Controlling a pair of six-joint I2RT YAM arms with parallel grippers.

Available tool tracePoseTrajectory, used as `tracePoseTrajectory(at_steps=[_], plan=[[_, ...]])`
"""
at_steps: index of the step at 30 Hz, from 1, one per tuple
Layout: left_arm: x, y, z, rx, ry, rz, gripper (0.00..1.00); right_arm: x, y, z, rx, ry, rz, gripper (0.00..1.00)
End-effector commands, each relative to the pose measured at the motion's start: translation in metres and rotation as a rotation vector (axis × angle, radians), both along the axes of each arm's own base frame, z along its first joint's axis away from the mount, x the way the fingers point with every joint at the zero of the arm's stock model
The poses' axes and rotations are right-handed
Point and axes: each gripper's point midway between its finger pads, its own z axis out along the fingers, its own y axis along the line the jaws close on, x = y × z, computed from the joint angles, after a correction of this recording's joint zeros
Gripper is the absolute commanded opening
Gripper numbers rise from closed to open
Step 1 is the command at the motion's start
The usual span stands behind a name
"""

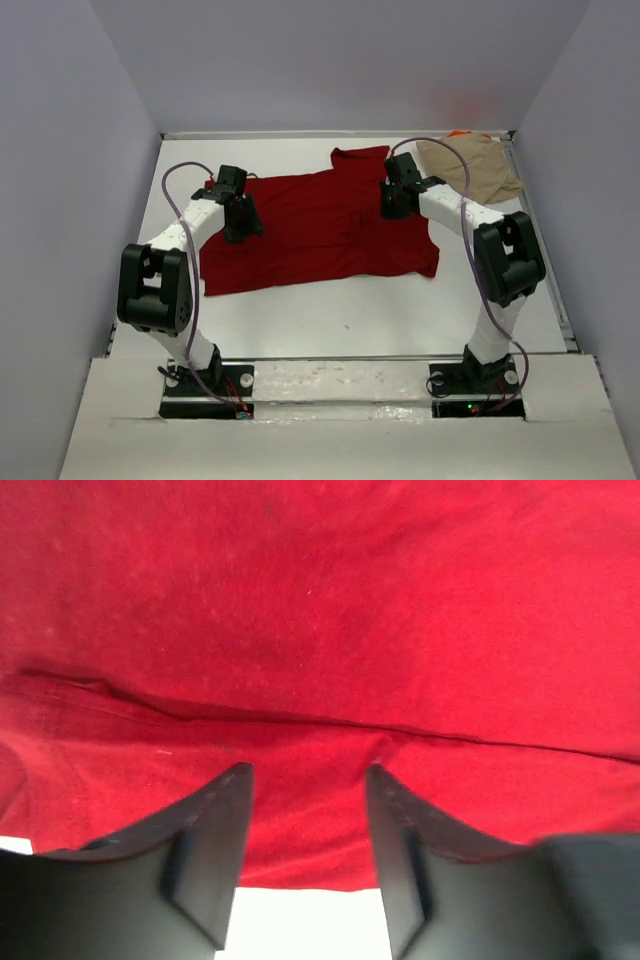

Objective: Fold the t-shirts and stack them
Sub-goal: Fold the tshirt

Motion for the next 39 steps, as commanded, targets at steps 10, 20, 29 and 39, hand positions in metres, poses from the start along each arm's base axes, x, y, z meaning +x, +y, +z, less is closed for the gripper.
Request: tracePoseTrajectory(at_steps=[10, 20, 29, 39], plan=[[0.026, 0.005, 0.022, 0.055, -0.055, 0.013, 0.38, 0.011, 0.012, -0.015, -0.010, 0.018, 0.050, 0.00], [-0.016, -0.002, 0.015, -0.018, -0.004, 0.016, 0.21, -0.007, 0.002, -0.023, -0.028, 0.039, 0.038, 0.00], [-0.054, -0.003, 0.032, -0.083, -0.039, 0.074, 0.00, -0.009, 0.001, -0.022, -0.027, 0.037, 0.032, 0.00], [-0.050, -0.018, -0.005, -0.119, 0.063, 0.051, 0.00, -0.017, 0.001, -0.029, 0.002, 0.075, -0.012, 0.00]])
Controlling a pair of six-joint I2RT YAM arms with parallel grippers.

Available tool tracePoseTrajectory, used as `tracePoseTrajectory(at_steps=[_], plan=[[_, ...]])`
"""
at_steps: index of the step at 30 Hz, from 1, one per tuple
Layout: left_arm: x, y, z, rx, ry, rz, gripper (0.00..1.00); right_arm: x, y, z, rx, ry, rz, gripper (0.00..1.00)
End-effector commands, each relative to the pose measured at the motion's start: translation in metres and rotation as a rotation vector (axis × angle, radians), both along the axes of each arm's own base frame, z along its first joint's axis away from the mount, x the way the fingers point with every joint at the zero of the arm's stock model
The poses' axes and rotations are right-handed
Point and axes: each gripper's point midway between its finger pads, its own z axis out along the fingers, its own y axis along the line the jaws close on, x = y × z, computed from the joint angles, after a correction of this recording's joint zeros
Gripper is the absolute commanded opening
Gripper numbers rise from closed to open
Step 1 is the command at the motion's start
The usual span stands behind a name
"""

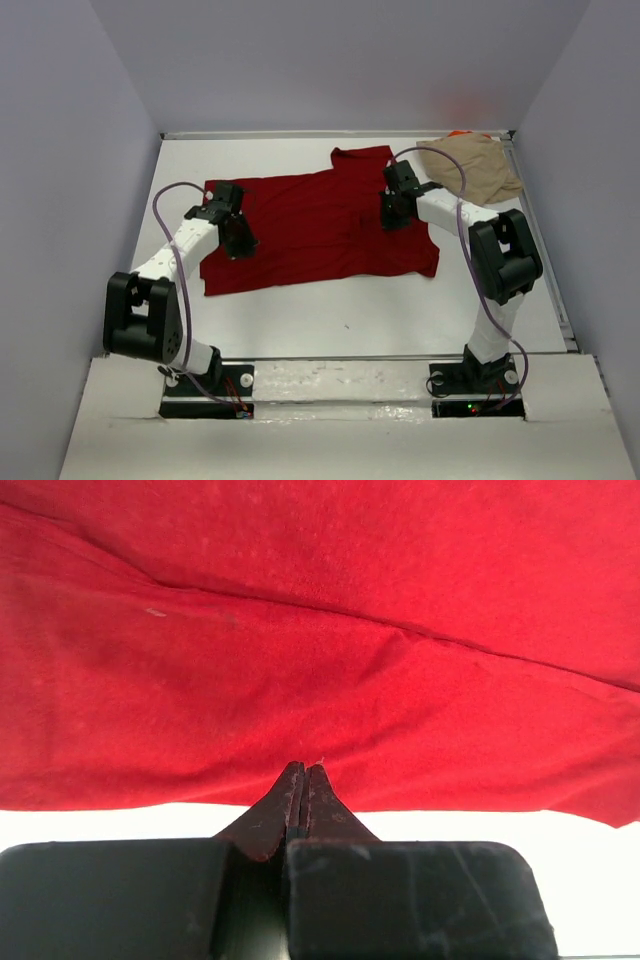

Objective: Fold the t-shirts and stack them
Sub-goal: Fold the tshirt

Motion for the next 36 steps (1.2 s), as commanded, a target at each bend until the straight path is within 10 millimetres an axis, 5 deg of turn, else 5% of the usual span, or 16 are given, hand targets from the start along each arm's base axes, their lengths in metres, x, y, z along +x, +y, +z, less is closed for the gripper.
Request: tracePoseTrajectory(at_steps=[1, 17, 27, 36], plan=[[0.006, -0.013, -0.010, -0.044, 0.026, -0.028, 0.00, -0.001, 0.004, 0.011, 0.022, -0.030, -0.018, 0.00], [-0.016, -0.050, -0.067, -0.226, 0.236, -0.122, 0.00, -0.029, 0.012, -0.015, 0.086, 0.069, 0.009, 0.00], [-0.039, -0.049, -0.074, -0.247, 0.262, -0.100, 0.00, -0.064, 0.008, -0.036, 0.126, 0.135, -0.006, 0.00], [-0.072, -0.037, -0.072, -0.227, 0.277, -0.062, 0.00, -0.098, -0.004, -0.022, 0.125, 0.126, -0.036, 0.00]])
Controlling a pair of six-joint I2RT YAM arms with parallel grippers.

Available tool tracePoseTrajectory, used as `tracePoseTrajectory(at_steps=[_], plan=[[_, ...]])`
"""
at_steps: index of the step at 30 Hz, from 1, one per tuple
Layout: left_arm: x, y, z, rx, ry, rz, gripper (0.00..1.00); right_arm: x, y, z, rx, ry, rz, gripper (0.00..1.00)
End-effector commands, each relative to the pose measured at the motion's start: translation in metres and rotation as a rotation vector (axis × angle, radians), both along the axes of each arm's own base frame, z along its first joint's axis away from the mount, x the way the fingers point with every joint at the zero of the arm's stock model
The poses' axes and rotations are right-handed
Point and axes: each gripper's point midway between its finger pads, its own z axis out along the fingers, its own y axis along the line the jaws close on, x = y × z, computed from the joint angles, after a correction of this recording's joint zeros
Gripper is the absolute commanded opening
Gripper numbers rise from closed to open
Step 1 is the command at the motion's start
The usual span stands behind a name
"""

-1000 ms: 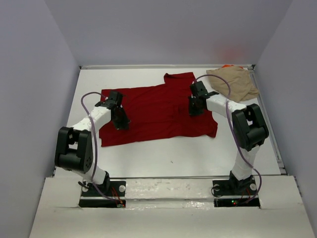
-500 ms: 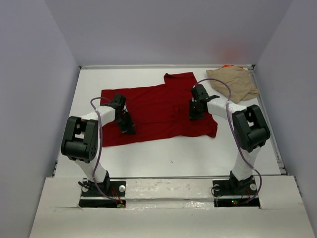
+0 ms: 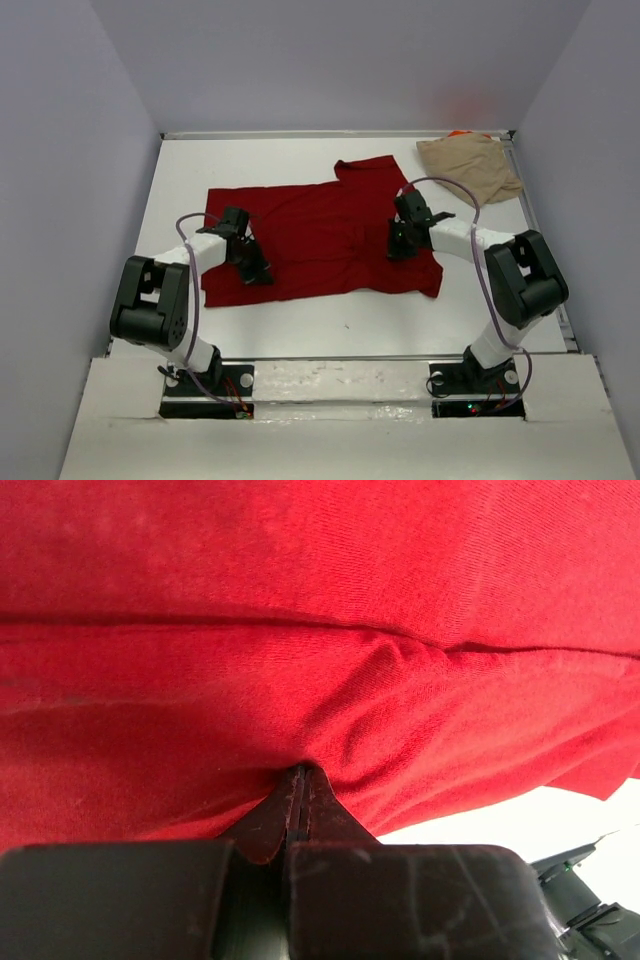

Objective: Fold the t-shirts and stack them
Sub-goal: Fold the tshirt

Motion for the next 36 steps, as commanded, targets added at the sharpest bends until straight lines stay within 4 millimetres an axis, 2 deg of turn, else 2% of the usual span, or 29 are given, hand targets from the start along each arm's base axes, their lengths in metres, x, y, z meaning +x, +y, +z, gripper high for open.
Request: tracePoseTrajectory(at_steps=[1, 6, 13, 16, 18, 19, 20, 21, 22, 23, 25, 26, 27, 28, 29, 30, 31, 32, 33, 34, 35, 36], plan=[[-0.034, 0.010, 0.001, 0.036, 0.071, 0.012, 0.00, -0.027, -0.005, 0.003, -0.021, 0.042, -0.017, 0.00], [-0.048, 0.016, 0.018, 0.047, 0.047, 0.031, 0.00, -0.042, -0.009, 0.010, -0.037, 0.038, -0.023, 0.00], [-0.057, 0.022, 0.029, 0.060, 0.033, 0.041, 0.00, -0.057, -0.007, 0.020, -0.019, 0.043, -0.037, 0.00], [-0.056, 0.023, 0.037, 0.068, 0.018, 0.047, 0.00, -0.059, -0.009, 0.027, -0.055, 0.006, -0.043, 0.00], [-0.037, 0.029, 0.059, 0.111, -0.081, 0.061, 0.00, -0.057, -0.006, 0.039, -0.080, -0.052, -0.031, 0.00], [-0.031, 0.032, 0.069, 0.144, -0.116, 0.066, 0.00, -0.050, -0.011, 0.046, -0.116, -0.100, -0.041, 0.00], [-0.012, 0.037, 0.093, 0.193, -0.207, 0.081, 0.00, -0.040, -0.008, 0.063, -0.106, -0.151, -0.044, 0.00], [-0.007, 0.040, 0.105, 0.218, -0.241, 0.070, 0.00, -0.035, -0.003, 0.071, -0.106, -0.178, -0.033, 0.00], [0.010, 0.042, 0.131, 0.230, -0.317, 0.084, 0.00, -0.020, 0.002, 0.093, -0.102, -0.239, -0.018, 0.00], [0.020, 0.047, 0.142, 0.265, -0.354, 0.092, 0.00, -0.012, 0.005, 0.097, -0.116, -0.251, -0.005, 0.00], [0.041, 0.048, 0.157, 0.289, -0.398, 0.088, 0.00, 0.008, 0.008, 0.114, -0.155, -0.305, 0.023, 0.12], [0.056, 0.050, 0.176, 0.311, -0.451, 0.097, 0.00, 0.028, 0.016, 0.140, -0.152, -0.361, 0.025, 0.19], [0.069, 0.050, 0.172, 0.331, -0.440, 0.099, 0.00, 0.040, 0.022, 0.132, -0.186, -0.342, 0.044, 0.33], [0.080, 0.048, 0.175, 0.334, -0.454, 0.095, 0.00, 0.056, 0.017, 0.135, -0.213, -0.336, 0.053, 0.37], [0.094, 0.040, 0.187, 0.307, -0.481, 0.072, 0.00, 0.078, 0.023, 0.164, -0.193, -0.368, 0.044, 0.40], [0.111, 0.036, 0.172, 0.301, -0.456, 0.054, 0.00, 0.094, 0.029, 0.144, -0.200, -0.324, 0.077, 0.53], [0.120, 0.033, 0.167, 0.294, -0.443, 0.039, 0.00, 0.108, 0.030, 0.144, -0.183, -0.319, 0.084, 0.59], [0.127, 0.029, 0.159, 0.283, -0.413, 0.025, 0.00, 0.126, 0.018, 0.143, -0.165, -0.305, 0.062, 0.61], [0.148, 0.024, 0.150, 0.280, -0.397, 0.010, 0.00, 0.146, 0.016, 0.163, -0.134, -0.332, 0.044, 0.62], [0.156, 0.018, 0.144, 0.258, -0.382, -0.011, 0.00, 0.158, 0.014, 0.160, -0.107, -0.325, 0.038, 0.62], [0.160, 0.015, 0.135, 0.249, -0.349, -0.021, 0.00, 0.168, 0.019, 0.141, -0.050, -0.273, 0.068, 0.62], [0.177, 0.010, 0.130, 0.243, -0.340, -0.035, 0.00, 0.178, 0.007, 0.137, -0.027, -0.249, 0.052, 0.62]])
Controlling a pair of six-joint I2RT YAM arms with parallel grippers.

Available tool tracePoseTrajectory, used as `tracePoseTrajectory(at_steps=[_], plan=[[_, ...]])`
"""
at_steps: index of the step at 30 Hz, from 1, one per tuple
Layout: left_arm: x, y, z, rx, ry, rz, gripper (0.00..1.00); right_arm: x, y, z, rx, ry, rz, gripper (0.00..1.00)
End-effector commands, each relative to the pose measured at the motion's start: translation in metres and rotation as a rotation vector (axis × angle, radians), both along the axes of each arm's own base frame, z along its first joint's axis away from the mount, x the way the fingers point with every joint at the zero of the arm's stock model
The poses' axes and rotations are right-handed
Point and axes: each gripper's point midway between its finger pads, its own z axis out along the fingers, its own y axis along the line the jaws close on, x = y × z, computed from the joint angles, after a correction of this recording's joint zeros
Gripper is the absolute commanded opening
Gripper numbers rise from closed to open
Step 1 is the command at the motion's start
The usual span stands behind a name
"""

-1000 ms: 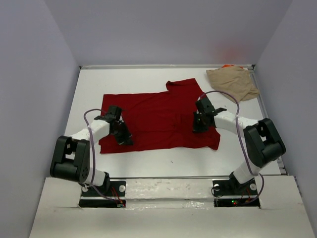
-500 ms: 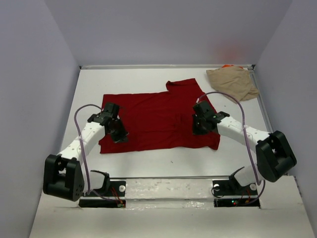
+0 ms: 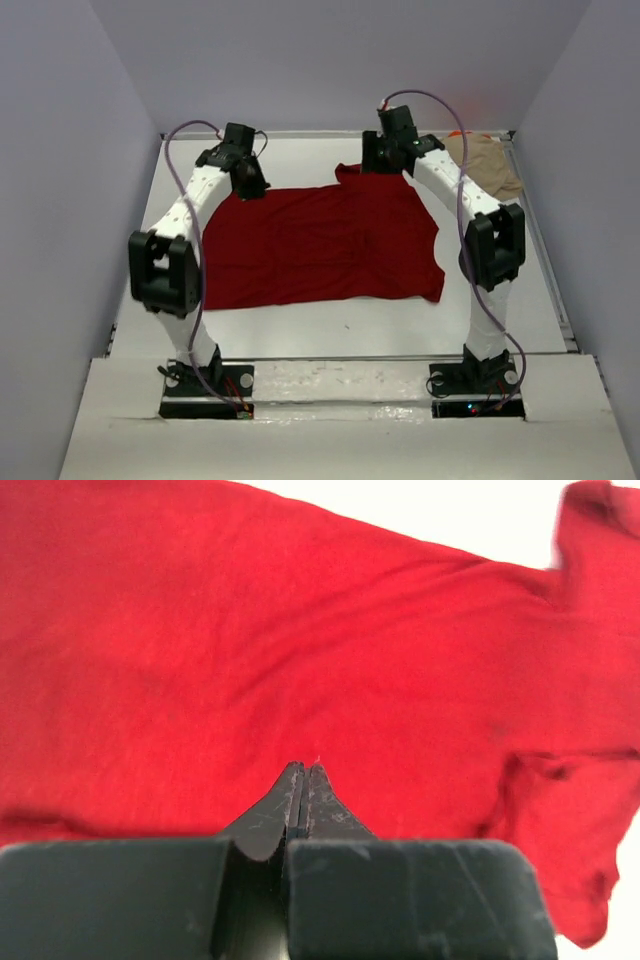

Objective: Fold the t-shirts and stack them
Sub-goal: Fold the tshirt

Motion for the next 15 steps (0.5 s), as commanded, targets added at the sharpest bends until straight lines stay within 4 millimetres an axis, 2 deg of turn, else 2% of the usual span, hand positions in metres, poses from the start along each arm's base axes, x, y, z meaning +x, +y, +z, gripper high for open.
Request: tracePoseTrajectory(at_steps=[1, 2, 3, 4, 5, 6, 7, 8, 10, 11, 12, 13, 14, 15], plan=[[0.034, -0.013, -0.038, -0.009, 0.104, -0.085, 0.00, 0.039, -0.035, -0.004, 0.079, 0.075, 0.028, 0.62], [0.044, -0.009, -0.036, -0.024, 0.101, -0.063, 0.00, 0.045, -0.047, -0.034, 0.054, 0.153, 0.006, 0.62], [0.055, -0.009, -0.045, -0.044, 0.098, -0.054, 0.00, 0.052, -0.052, -0.038, 0.043, 0.161, 0.001, 0.61], [0.060, -0.007, -0.049, -0.061, 0.098, -0.051, 0.00, 0.066, -0.058, -0.028, 0.034, 0.125, -0.005, 0.61], [0.070, 0.003, -0.046, -0.085, 0.095, -0.028, 0.00, 0.069, -0.064, -0.047, 0.023, 0.163, -0.014, 0.61], [0.073, 0.007, -0.063, -0.101, 0.138, -0.019, 0.00, 0.076, -0.077, -0.050, 0.031, 0.165, -0.030, 0.59], [0.073, 0.007, -0.067, -0.138, 0.163, -0.029, 0.00, 0.079, -0.080, -0.051, 0.055, 0.167, -0.027, 0.58], [0.074, 0.018, -0.072, -0.154, 0.182, -0.004, 0.00, 0.082, -0.084, -0.058, 0.069, 0.177, -0.027, 0.57], [0.077, 0.025, -0.071, -0.162, 0.171, 0.004, 0.00, 0.086, -0.090, -0.062, 0.091, 0.175, -0.013, 0.56], [0.084, 0.034, -0.065, -0.129, 0.146, 0.028, 0.00, 0.088, -0.086, -0.062, 0.099, 0.168, 0.014, 0.56], [0.087, 0.040, -0.065, -0.113, 0.146, 0.041, 0.00, 0.090, -0.089, -0.075, 0.105, 0.189, 0.017, 0.55], [0.096, 0.046, -0.055, -0.088, 0.115, 0.049, 0.00, 0.093, -0.086, -0.070, 0.141, 0.189, 0.045, 0.55], [0.097, 0.050, -0.055, -0.080, 0.122, 0.060, 0.00, 0.091, -0.083, -0.080, 0.155, 0.210, 0.056, 0.55], [0.095, 0.057, -0.063, -0.082, 0.159, 0.077, 0.00, 0.093, -0.081, -0.079, 0.160, 0.213, 0.061, 0.54]])
